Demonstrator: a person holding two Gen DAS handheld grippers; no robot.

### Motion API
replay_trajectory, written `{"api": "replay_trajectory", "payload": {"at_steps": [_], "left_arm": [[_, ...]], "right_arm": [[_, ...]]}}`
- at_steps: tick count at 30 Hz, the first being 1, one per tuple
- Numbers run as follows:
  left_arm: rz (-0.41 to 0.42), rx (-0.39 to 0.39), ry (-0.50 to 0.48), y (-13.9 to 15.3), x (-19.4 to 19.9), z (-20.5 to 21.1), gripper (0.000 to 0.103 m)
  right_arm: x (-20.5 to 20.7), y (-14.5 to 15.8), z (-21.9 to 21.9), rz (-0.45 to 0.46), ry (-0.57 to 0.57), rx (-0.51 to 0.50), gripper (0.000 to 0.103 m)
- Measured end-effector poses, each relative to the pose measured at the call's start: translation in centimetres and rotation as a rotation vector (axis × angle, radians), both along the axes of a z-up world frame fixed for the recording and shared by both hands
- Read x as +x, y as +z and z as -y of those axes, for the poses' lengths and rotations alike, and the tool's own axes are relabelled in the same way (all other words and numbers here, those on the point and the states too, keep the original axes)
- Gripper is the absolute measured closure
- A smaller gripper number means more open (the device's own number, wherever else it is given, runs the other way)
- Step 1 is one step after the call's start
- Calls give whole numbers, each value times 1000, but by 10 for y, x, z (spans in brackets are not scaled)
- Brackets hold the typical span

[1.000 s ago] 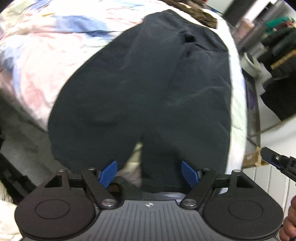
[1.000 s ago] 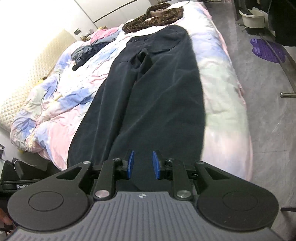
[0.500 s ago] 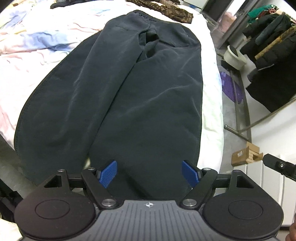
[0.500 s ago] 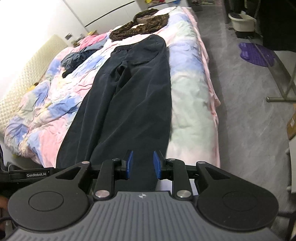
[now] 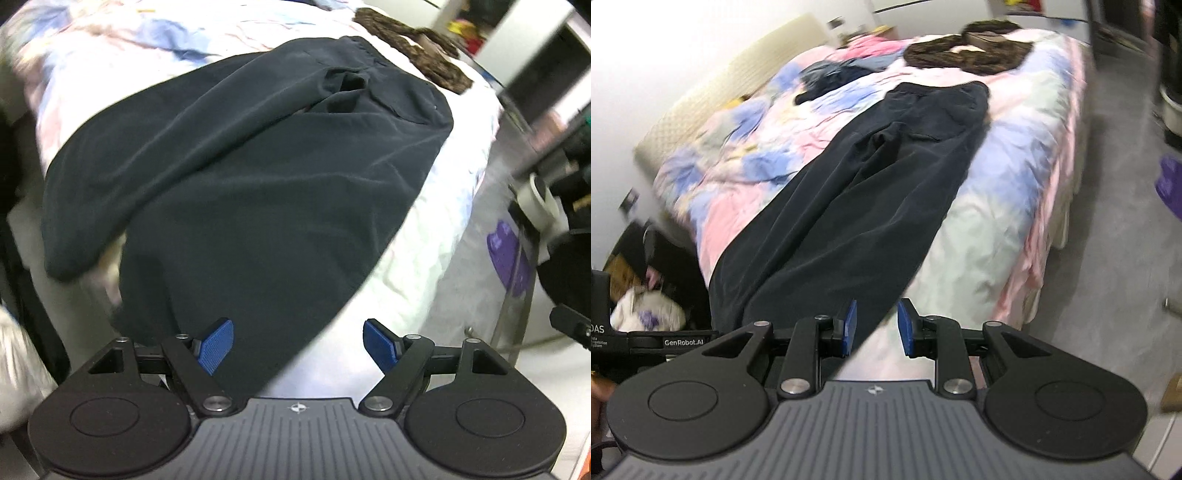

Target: Fold clothes

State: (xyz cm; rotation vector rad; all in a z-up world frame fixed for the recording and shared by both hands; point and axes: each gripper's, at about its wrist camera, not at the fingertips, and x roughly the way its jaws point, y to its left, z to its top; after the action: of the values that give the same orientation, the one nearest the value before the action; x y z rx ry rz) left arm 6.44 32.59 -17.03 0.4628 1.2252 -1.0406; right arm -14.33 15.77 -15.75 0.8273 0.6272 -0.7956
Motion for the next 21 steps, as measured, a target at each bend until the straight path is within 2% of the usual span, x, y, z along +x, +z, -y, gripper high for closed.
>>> {"api": "replay_trajectory", "payload": {"at_steps": [4, 10, 21], "left_arm": [[-23, 12, 79, 0, -25, 3, 24], [-76, 9, 203, -6, -39, 25, 24], [-286, 17, 487, -50, -26, 96, 23]], "right_arm": [[-17, 8, 26, -4, 76, -1, 76], [-23, 17, 68, 0, 130, -15, 76], [-26, 19, 170, -10, 188, -48, 76]]}}
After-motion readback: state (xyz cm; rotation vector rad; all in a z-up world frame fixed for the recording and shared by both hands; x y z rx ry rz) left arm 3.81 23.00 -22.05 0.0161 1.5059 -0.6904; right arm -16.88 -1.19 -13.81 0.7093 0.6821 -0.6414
